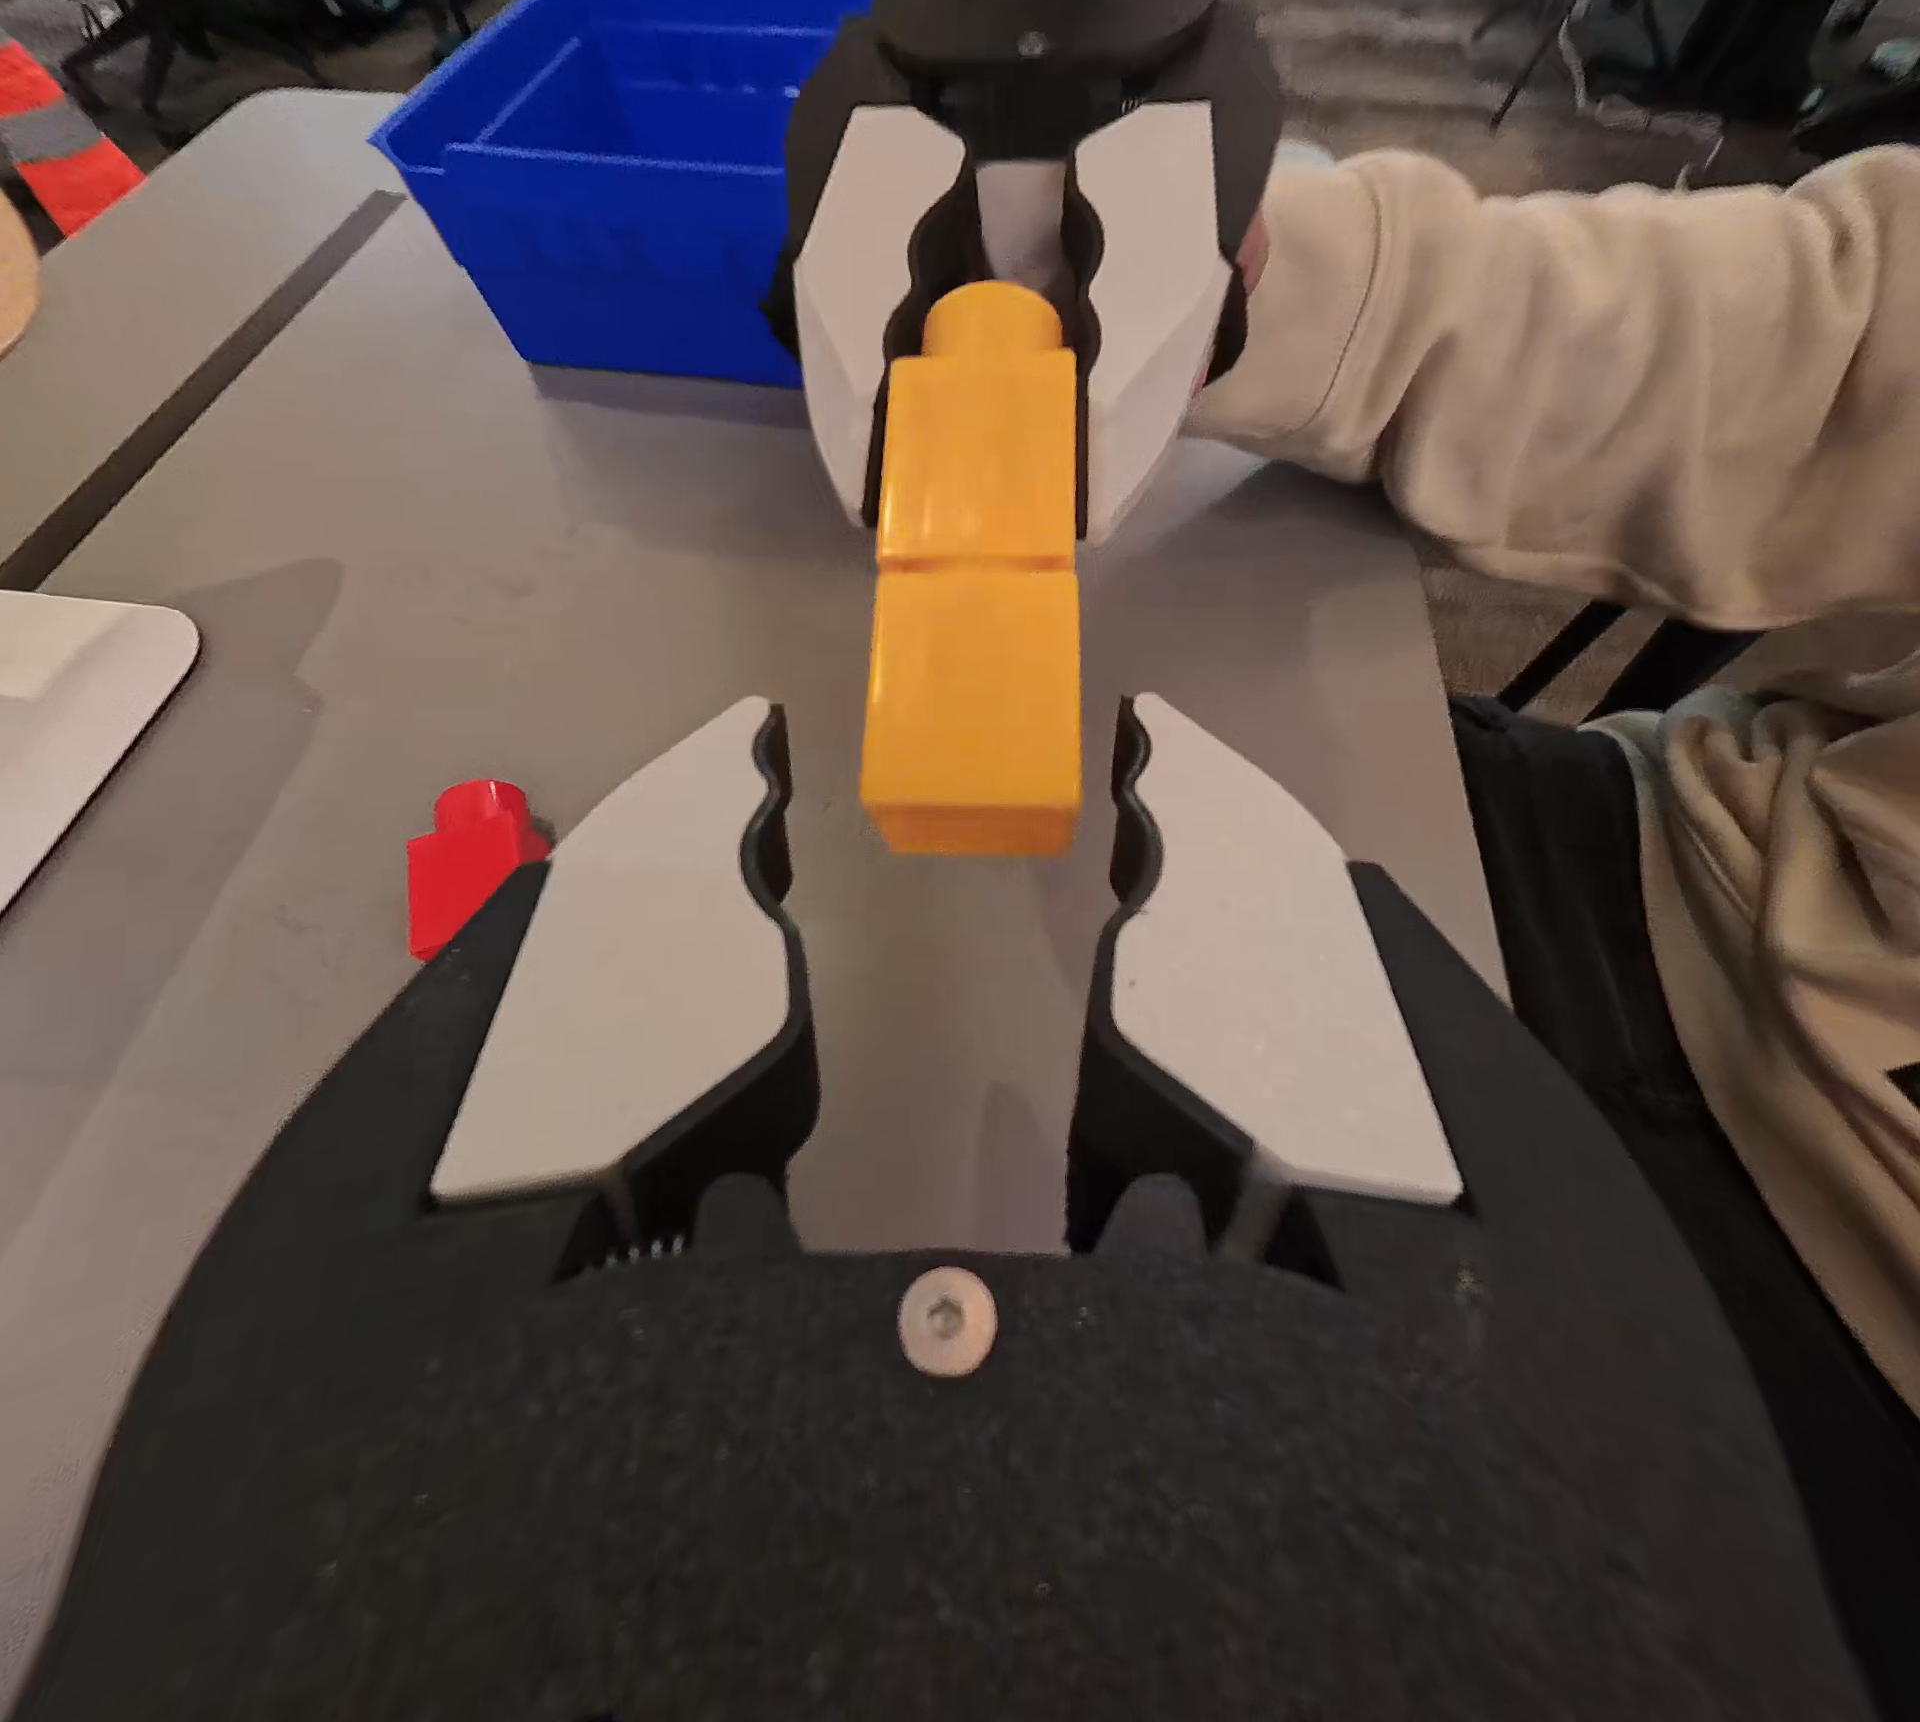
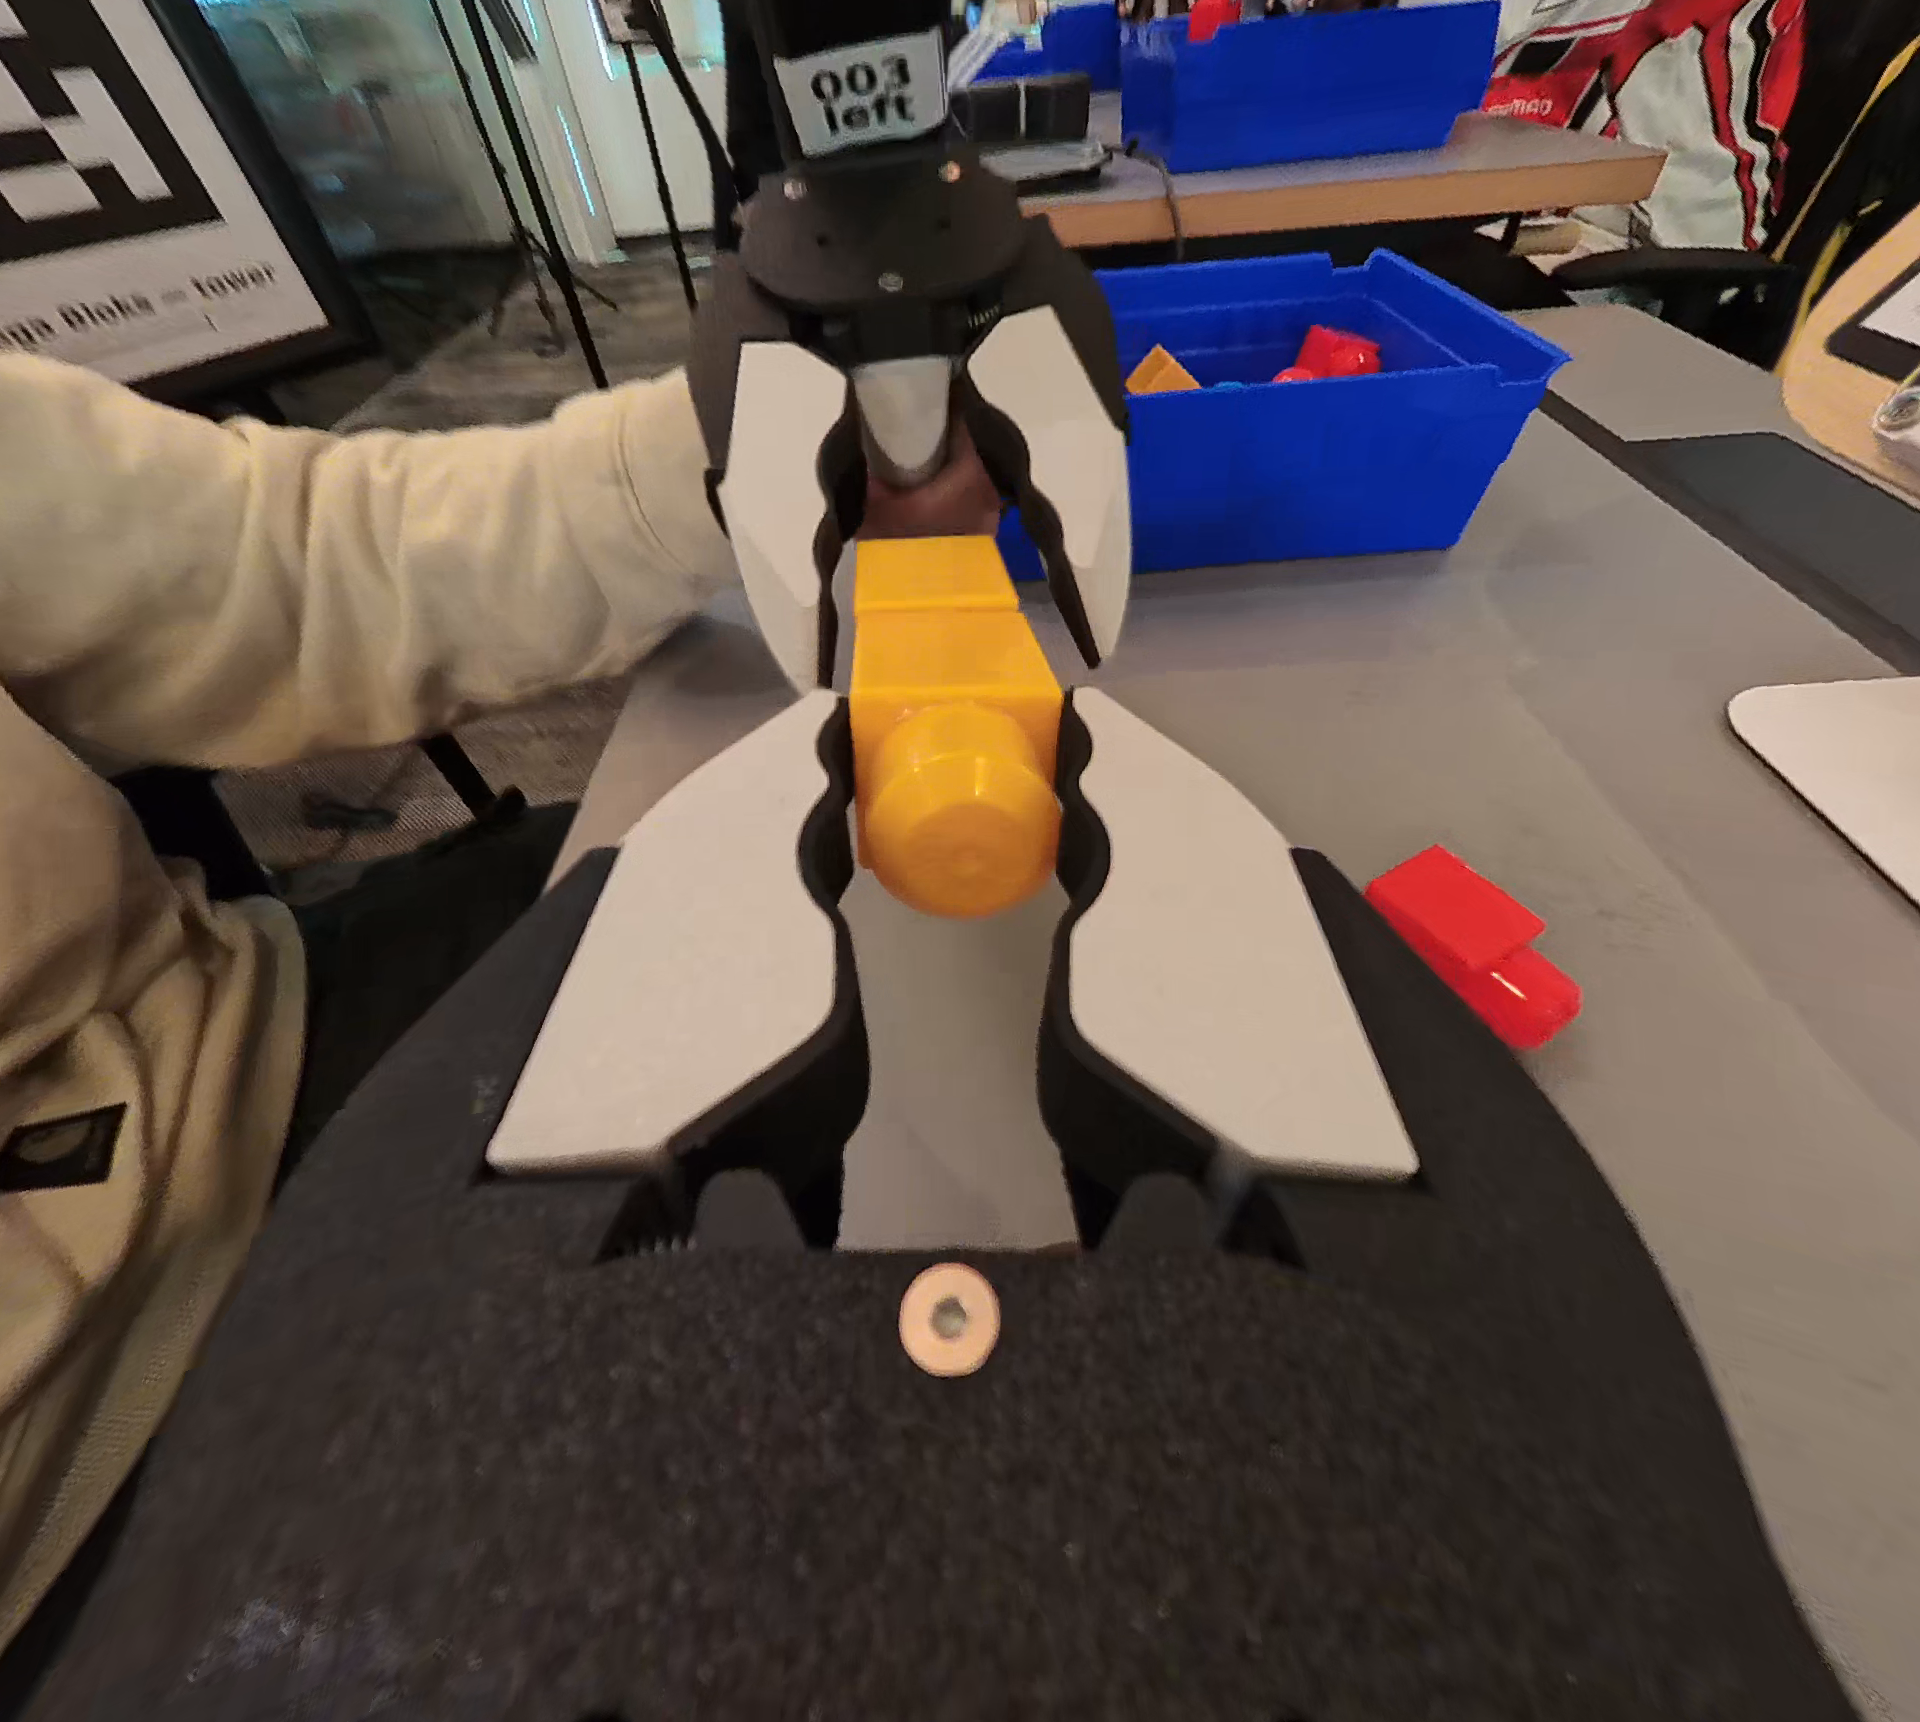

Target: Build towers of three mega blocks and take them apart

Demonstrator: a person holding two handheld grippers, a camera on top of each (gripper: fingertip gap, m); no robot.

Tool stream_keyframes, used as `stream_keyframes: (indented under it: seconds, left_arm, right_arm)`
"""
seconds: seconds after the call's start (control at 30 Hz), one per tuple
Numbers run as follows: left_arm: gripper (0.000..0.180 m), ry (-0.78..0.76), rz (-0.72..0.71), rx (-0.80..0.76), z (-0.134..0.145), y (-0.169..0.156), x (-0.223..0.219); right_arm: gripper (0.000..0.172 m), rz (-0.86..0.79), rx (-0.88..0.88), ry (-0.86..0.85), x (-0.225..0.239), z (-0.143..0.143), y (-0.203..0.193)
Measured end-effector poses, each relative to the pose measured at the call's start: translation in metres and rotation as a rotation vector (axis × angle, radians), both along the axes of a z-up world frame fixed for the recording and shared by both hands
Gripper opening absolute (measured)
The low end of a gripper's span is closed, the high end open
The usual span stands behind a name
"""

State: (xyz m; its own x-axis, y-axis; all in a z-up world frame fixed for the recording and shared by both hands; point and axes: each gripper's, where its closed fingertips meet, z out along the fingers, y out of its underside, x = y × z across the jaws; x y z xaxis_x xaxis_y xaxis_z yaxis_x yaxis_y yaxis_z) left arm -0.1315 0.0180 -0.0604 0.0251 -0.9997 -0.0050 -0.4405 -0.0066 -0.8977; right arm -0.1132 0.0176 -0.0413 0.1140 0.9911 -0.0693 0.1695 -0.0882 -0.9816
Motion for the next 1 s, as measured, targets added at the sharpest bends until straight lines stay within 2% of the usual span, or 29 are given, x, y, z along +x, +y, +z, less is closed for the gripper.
stream_keyframes:
  seconds: [0.13,0.23,0.43,1.0]
  left_arm:
    - [0.052,-0.093,0.004,-0.045,-0.001,0.001,-0.008]
    - [0.037,-0.147,-0.025,-0.092,-0.004,-0.003,-0.008]
    - [0.035,-0.281,-0.049,-0.226,-0.005,-0.003,-0.005]
    - [0.035,-0.219,-0.053,-0.191,-0.018,-0.006,-0.006]
  right_arm:
    - [0.037,0.024,-0.066,0.071,0.0,-0.005,0.0]
    - [0.037,0.015,-0.078,0.121,-0.001,-0.009,0.002]
    - [0.037,-0.018,-0.077,0.165,0.0,-0.011,0.004]
    - [0.037,-0.011,-0.1,0.145,-0.005,-0.02,0.001]
